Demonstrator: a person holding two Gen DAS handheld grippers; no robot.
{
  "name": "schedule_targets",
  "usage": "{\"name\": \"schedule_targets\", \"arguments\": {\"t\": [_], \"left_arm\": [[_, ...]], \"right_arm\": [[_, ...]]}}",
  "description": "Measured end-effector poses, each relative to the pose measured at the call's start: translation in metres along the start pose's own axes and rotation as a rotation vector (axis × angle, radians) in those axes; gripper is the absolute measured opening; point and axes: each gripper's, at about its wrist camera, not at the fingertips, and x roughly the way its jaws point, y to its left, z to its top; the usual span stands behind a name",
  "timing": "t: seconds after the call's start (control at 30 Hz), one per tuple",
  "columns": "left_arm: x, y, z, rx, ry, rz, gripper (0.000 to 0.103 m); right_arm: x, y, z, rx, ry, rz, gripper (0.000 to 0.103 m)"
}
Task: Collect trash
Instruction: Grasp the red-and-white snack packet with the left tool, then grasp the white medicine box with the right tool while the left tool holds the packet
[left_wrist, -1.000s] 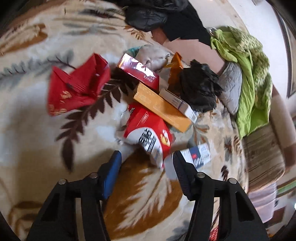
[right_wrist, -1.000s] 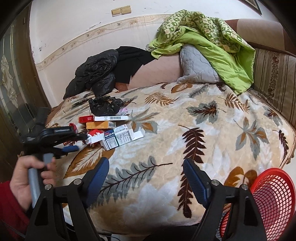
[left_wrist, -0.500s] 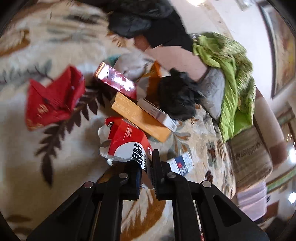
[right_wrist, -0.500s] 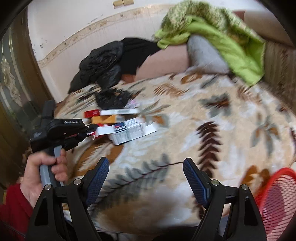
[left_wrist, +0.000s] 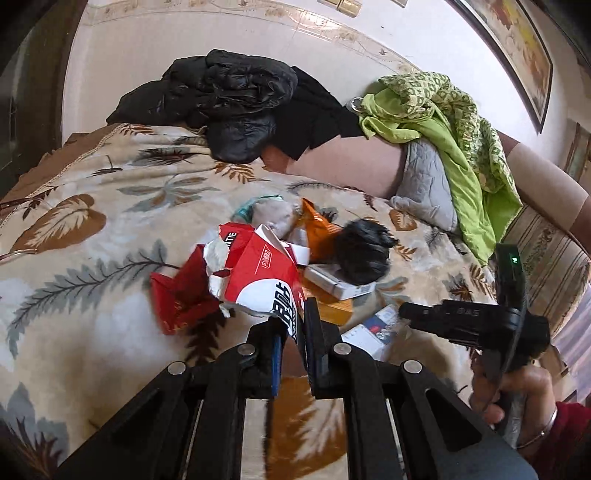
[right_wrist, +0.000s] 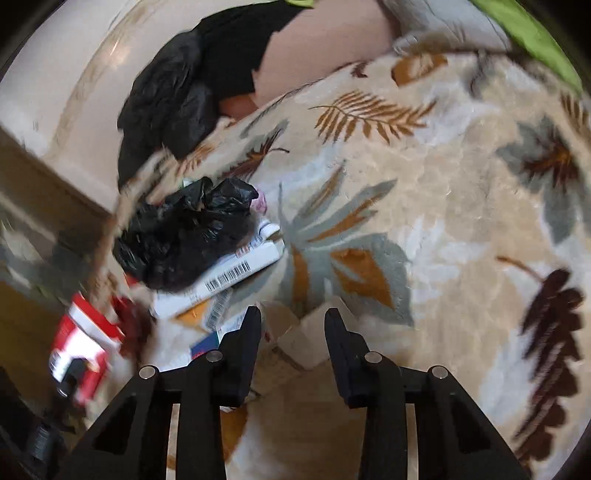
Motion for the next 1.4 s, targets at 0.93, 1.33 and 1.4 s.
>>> {"name": "schedule_targets", "arguments": {"t": [0.93,1.33,1.4], "left_arm": [[-0.010,0.027,0.006,-0.055,-0.040,0.040,0.010],[-0.007,0.017,0.003,-0.032,-0.033,-0.008,0.010],[-0.006,0.007,0.001,-0.001,-0.034,-0.021,0.010]], "right_arm": [[0.041,0.062,-0.019,0.073,0.007,-0.104,0.072],[-0.023,0.059,-0.036,-0.099,-0.131,-0.086,0.043],[-0.039,0.058,-0.042,-0.137,-0.162,-0.085,0.042]]}}
